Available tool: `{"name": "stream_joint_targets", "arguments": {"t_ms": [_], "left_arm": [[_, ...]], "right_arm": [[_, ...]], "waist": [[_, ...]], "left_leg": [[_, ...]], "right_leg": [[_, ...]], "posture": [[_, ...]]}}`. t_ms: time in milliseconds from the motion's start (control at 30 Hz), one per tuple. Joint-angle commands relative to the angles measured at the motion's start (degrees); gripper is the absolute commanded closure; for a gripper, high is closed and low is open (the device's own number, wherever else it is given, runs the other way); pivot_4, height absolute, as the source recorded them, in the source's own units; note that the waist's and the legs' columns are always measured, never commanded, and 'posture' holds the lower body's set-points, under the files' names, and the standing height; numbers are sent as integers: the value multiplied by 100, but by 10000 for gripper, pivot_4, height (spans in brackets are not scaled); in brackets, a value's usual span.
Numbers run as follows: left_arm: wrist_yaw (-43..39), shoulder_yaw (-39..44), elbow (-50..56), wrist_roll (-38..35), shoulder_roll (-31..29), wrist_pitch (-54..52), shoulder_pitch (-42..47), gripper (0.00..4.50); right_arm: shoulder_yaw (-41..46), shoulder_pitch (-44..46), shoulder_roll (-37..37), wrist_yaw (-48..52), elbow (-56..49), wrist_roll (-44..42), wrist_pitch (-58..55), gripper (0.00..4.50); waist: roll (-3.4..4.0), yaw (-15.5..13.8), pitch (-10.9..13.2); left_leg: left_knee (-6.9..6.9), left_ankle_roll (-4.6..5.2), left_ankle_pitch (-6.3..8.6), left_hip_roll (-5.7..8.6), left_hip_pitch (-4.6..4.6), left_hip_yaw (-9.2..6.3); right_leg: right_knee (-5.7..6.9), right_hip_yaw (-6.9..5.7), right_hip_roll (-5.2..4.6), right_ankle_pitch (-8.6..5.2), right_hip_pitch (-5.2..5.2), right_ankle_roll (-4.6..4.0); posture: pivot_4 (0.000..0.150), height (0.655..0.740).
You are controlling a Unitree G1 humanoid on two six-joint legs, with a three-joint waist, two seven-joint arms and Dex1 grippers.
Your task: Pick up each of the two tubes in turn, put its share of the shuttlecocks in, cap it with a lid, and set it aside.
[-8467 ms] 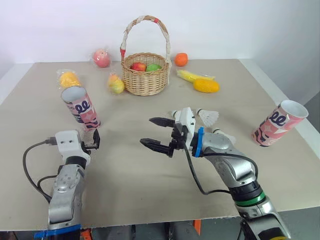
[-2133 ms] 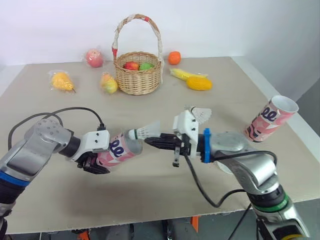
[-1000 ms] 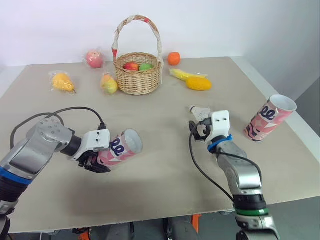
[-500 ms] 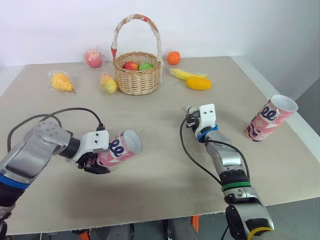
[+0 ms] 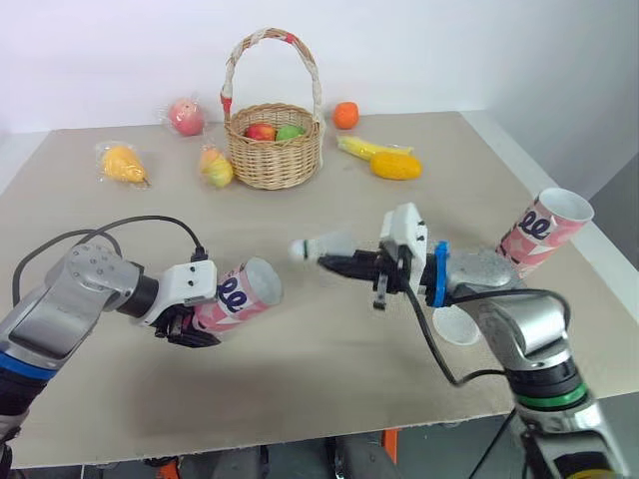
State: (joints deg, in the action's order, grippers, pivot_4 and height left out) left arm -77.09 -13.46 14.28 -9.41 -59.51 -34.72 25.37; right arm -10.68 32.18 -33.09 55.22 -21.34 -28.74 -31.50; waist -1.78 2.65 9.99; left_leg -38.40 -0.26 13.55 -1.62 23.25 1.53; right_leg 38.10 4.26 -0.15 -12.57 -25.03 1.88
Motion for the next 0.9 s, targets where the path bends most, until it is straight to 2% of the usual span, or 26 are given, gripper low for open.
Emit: {"name": "stream_joint_targets", "arguments": {"t_ms": [33, 267, 367, 467, 500, 567, 633, 700, 733, 900], "left_arm": [[-27, -92, -10, 5, 49, 62, 67, 12665], [-16, -89, -2, 14, 62, 49, 77, 12665], [2, -55, 49, -6, 57, 18, 55, 12665], [29, -23, 46, -7, 42, 13, 24, 12665], [35, -23, 41, -5, 43, 15, 24, 12665], [55, -25, 34, -12, 60, 12, 33, 12665], [78, -38, 33, -13, 83, 6, 46, 12665], [86, -56, 11, -8, 109, 10, 73, 12665], [88, -66, 1, -6, 122, 11, 88, 12665], [78, -87, -10, 4, 165, -1, 147, 12665]], "right_arm": [[-426, 252, 33, 267, -221, 122, 12, 44705], [-1174, 719, 474, 245, 143, 818, 325, 44705], [-1018, 852, 663, 235, 182, 683, 232, 35586], [-575, 944, 638, 324, 170, 298, 39, 20977], [-438, 997, 551, 429, 179, 170, -38, 20977], [-185, 1206, 388, 648, 312, -109, -263, 23925], [-305, 1424, 254, 861, 569, 74, -140, 32285], [-613, 1599, 282, 988, 880, 404, 132, 42547], [-759, 1670, 334, 1039, 1028, 555, 263, 43861], [-1804, 2064, 1049, 1109, 1927, 1586, 1093, 43861]], "waist": [[0, -1, 0], [0, -11, 0], [0, -14, 0], [0, -15, 0], [0, -15, 0], [1, -15, 1], [1, -13, 1], [0, -13, 1], [0, -12, 1], [1, -11, 1]], "left_leg": [[0, 0, -1, 0, -1, 1], [-1, -2, -2, 3, 7, 4], [-1, -2, -2, 2, 7, 0], [-1, -2, -2, 2, 9, 0], [-1, -2, -2, 2, 10, 0], [-1, -2, -2, 1, 10, 0], [-1, -2, -2, 1, 9, 2], [-1, -2, -2, 3, 5, 2], [-1, -2, -2, 1, 3, 1], [0, -1, -2, -3, 3, 1]], "right_leg": [[0, 0, 0, -2, 0, -8], [0, 2, -3, 6, -6, 11], [1, -1, -2, 6, -6, 10], [1, -2, -6, 7, -5, 12], [0, -2, -7, 7, -5, 13], [0, -1, -12, 7, -5, 16], [0, -1, -12, 7, -5, 16], [0, -3, -7, 8, -3, 8], [1, -5, -3, 8, -3, 3], [7, -5, 5, 10, -9, -2]], "posture": [[1500, 7400], [1500, 7400], [1500, 7400], [1500, 7400], [1500, 7400], [1500, 7400], [1500, 7400], [1500, 7400], [1500, 7400], [1500, 7400]]}}
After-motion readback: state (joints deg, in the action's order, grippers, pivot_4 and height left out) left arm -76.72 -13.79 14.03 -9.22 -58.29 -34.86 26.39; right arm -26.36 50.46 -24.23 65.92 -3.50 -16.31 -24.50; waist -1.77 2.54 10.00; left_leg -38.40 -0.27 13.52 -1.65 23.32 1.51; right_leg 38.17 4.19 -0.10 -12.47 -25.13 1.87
